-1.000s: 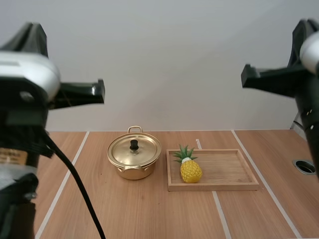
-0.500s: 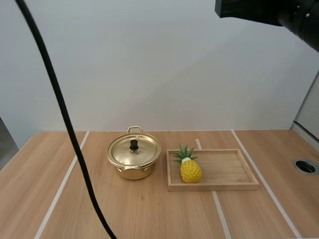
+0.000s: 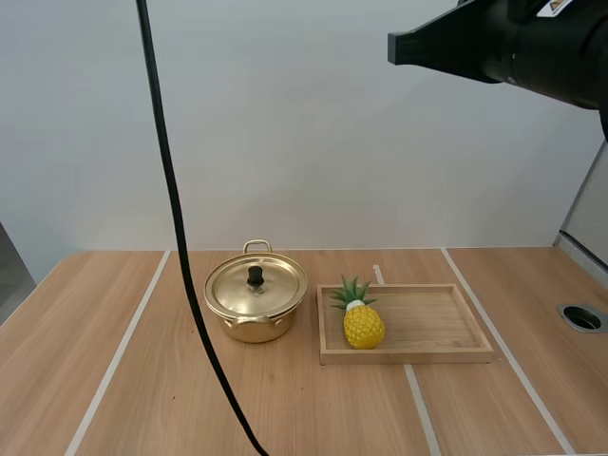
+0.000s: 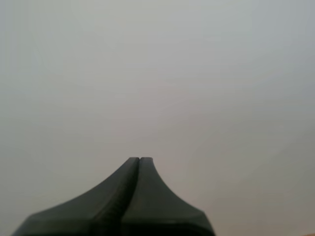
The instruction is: Open the pot, put the pineapple inside, and close it
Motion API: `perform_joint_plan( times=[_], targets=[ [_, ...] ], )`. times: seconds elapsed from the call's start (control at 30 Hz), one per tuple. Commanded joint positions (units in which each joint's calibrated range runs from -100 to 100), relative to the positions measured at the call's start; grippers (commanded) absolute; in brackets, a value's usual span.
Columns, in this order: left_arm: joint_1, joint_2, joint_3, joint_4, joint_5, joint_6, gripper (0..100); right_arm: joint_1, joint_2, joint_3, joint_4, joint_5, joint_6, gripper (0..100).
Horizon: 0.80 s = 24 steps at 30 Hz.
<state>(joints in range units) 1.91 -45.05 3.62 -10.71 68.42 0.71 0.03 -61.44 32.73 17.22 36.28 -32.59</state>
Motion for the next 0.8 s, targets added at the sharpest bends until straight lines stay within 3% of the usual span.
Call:
perform_joint_plan(
  times=[0.0,0.33,0.77],
  targets=[
    [-0.11,3.31,-2.80,-1.45,6.95,0.51,0,-0.26,2.09,-0.48,-0.43,6.01,0.12,0],
    [-0.11,10.81,-3.69,-5.72,26.73,4.63,0,-0.26,8.61,-0.48,-1.49,23.38,0.12,0],
    [-0.11,15.33,-3.69,-6.44,31.58,7.37,0,-0.26,8.89,-0.48,-3.31,24.71,0.12,0]
  ],
)
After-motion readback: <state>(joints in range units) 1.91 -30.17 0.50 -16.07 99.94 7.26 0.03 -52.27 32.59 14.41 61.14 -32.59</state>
